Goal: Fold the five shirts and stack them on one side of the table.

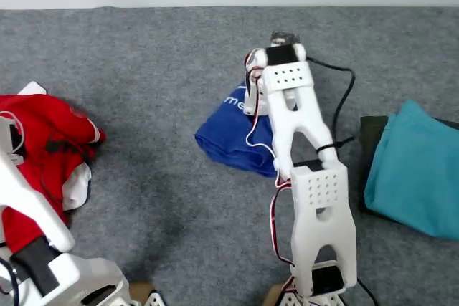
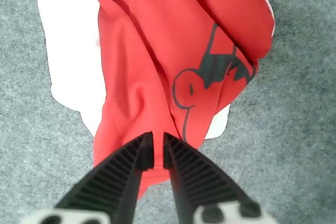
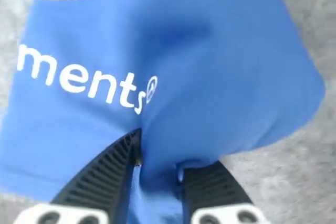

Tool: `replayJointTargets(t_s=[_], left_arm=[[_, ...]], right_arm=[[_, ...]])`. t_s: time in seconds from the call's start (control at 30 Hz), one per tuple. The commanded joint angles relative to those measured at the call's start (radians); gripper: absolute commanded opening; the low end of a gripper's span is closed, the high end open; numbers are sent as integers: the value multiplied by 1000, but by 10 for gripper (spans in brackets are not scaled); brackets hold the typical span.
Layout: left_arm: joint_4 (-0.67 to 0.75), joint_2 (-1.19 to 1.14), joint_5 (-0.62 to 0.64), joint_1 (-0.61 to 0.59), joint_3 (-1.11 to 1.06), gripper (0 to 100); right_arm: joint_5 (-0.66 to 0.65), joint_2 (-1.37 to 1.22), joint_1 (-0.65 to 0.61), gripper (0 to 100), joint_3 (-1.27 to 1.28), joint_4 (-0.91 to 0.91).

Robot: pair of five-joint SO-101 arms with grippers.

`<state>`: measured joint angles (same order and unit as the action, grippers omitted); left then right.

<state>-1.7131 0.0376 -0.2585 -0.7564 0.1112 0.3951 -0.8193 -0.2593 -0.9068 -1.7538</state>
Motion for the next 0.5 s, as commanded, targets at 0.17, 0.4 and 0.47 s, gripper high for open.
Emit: replayJointTargets(t_s=[0.17, 0.4, 0.47], left_arm=[[17, 43, -8, 8, 5, 39], [17, 41, -8, 8, 5, 39], [17, 41, -9, 8, 5, 39]], right_arm=[[-193, 297, 94, 9, -14, -44], [-358, 572, 171, 9, 178, -45], [-400, 679, 197, 9, 290, -45]])
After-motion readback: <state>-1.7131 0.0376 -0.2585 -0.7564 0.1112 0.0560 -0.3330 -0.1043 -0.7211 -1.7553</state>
